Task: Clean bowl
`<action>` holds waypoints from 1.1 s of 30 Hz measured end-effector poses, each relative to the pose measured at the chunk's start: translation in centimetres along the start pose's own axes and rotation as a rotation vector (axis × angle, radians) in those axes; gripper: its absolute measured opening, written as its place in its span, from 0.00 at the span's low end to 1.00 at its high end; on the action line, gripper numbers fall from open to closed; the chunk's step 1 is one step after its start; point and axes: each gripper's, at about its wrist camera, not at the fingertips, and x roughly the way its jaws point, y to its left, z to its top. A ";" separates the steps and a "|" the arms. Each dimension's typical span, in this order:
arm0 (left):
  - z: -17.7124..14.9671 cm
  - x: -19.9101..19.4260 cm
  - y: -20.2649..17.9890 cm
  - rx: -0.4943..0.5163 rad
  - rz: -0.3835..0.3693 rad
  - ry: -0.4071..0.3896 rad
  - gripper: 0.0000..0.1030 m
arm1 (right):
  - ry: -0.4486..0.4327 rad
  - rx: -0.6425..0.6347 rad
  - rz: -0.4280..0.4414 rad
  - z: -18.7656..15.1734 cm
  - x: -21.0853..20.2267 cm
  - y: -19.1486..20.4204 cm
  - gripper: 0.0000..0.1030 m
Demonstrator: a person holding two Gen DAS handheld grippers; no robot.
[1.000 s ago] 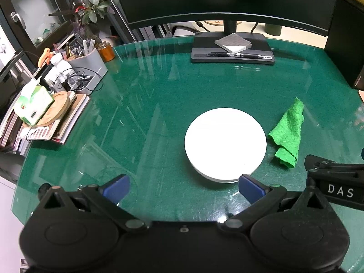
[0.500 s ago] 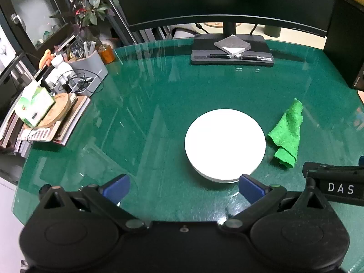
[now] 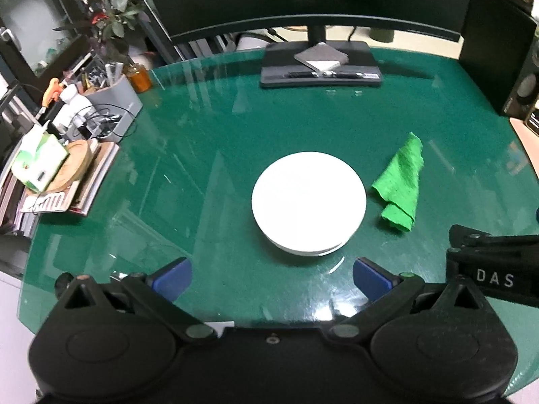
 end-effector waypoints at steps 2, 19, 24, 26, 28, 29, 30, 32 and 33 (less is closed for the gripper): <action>0.0 0.0 -0.1 0.003 -0.003 0.000 0.99 | 0.003 0.002 -0.001 0.0 0.0 0.0 0.99; -0.3 0.1 0.2 0.004 -0.008 0.011 0.99 | 0.015 0.002 -0.011 -0.4 -0.1 0.4 0.99; -0.3 0.1 0.2 0.004 -0.009 0.011 0.99 | 0.013 0.001 -0.012 -0.3 -0.2 0.3 0.99; -0.3 0.2 0.2 0.004 -0.009 0.011 0.99 | 0.013 0.001 -0.012 -0.3 -0.2 0.3 0.99; -0.3 0.1 0.2 0.004 -0.007 0.010 0.99 | 0.013 0.000 -0.012 -0.3 -0.2 0.4 0.99; -0.3 0.2 0.2 0.004 -0.007 0.010 0.99 | 0.013 0.000 -0.012 -0.3 -0.2 0.4 0.99; -0.3 0.2 0.2 0.004 -0.006 0.010 0.99 | 0.013 0.000 -0.012 -0.3 -0.2 0.4 0.99; -0.3 0.2 0.2 0.003 -0.005 0.011 0.99 | 0.014 0.000 -0.011 -0.3 -0.2 0.4 0.99; -0.3 0.2 0.2 0.003 -0.005 0.011 0.99 | 0.015 -0.001 -0.010 -0.3 -0.2 0.4 0.99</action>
